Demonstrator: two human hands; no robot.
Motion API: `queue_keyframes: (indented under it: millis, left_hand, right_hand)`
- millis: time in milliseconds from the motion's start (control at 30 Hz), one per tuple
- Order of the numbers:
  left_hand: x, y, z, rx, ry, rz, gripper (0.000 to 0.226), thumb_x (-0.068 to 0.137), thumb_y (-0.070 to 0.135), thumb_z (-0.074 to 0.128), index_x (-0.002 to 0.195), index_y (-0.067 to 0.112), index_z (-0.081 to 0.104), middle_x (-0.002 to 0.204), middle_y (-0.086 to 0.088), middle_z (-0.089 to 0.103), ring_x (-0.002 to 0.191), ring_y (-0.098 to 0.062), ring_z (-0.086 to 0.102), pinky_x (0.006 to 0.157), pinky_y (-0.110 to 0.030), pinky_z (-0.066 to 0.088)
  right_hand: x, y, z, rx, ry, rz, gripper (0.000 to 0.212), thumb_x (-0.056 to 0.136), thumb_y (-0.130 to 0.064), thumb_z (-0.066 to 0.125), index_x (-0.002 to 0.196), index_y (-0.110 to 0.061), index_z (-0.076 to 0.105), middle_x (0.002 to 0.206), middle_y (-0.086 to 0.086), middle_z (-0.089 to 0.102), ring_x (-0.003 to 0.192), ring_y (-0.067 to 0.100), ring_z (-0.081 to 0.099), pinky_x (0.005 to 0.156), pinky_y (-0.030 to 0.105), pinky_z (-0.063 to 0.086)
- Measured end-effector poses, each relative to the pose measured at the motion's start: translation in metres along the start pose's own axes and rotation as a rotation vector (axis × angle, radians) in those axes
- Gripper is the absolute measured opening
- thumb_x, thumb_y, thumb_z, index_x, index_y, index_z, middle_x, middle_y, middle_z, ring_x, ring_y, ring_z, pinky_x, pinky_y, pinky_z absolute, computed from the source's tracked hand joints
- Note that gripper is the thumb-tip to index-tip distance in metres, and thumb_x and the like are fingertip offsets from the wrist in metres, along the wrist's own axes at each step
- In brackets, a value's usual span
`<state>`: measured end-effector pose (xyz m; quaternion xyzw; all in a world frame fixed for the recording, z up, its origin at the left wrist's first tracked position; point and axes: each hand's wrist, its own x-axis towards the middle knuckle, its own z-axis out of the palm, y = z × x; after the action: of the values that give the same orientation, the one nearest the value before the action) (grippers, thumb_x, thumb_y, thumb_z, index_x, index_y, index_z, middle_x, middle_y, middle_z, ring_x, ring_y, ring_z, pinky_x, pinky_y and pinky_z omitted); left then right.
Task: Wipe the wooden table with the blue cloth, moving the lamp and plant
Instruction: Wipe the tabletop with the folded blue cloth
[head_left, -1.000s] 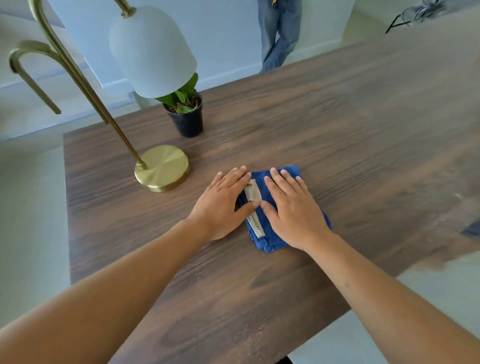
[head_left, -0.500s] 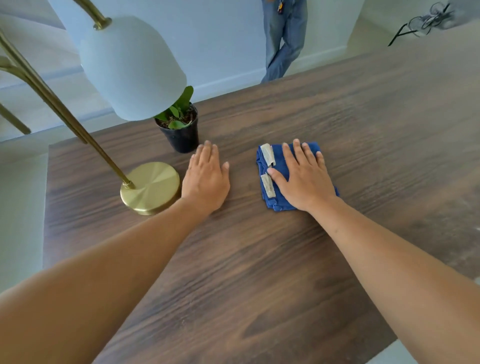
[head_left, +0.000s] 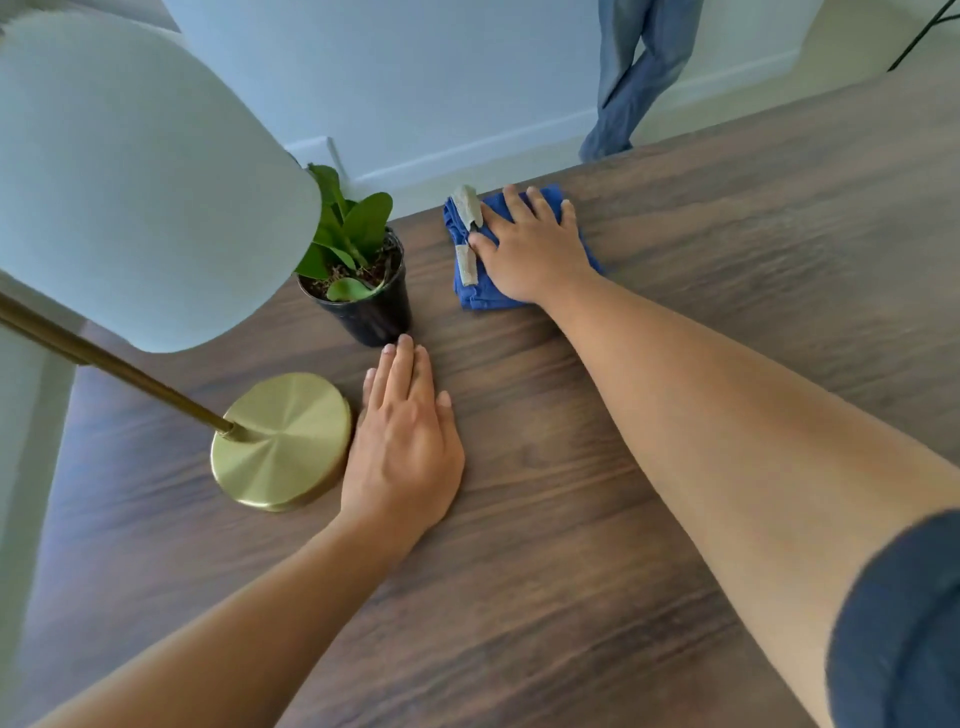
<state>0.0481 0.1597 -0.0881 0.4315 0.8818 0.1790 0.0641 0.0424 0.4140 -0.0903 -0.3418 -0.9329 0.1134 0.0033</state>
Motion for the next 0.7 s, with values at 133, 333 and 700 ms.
queue_keyframes:
  millis: [133,333,700]
  left_hand:
    - [0.0,0.0,0.001,-0.013,0.013,0.0,0.056,0.106,0.03,0.029,0.157,0.008,0.022,0.167,-0.003,0.01,0.153,-0.013,0.002,0.124,-0.029,-0.001]
    - [0.0,0.0,-0.001,-0.006,-0.004,-0.004,0.056,0.106,0.031,0.027,0.157,0.008,0.022,0.167,-0.004,0.01,0.153,-0.012,0.001,0.123,-0.028,-0.002]
    - [-0.001,0.003,-0.003,-0.009,-0.016,-0.019,0.057,0.107,0.033,0.025,0.158,0.01,0.015,0.167,-0.002,0.004,0.153,-0.01,-0.005,0.124,-0.028,-0.004]
  right_hand:
    - [0.048,-0.011,0.001,-0.002,0.012,-0.014,0.056,0.105,-0.046,0.016,0.158,-0.027,0.024,0.167,0.002,0.009,0.153,0.028,0.003,0.12,0.059,0.0]
    - [-0.01,-0.015,0.007,0.0,0.032,-0.128,0.057,0.105,-0.046,0.019,0.158,-0.025,0.023,0.168,0.001,0.008,0.154,0.026,0.004,0.122,0.055,0.003]
    - [-0.023,-0.009,0.005,-0.049,0.02,-0.029,0.092,0.085,-0.086,0.011,0.159,-0.032,0.015,0.168,0.002,0.003,0.154,0.028,0.0,0.119,0.062,-0.001]
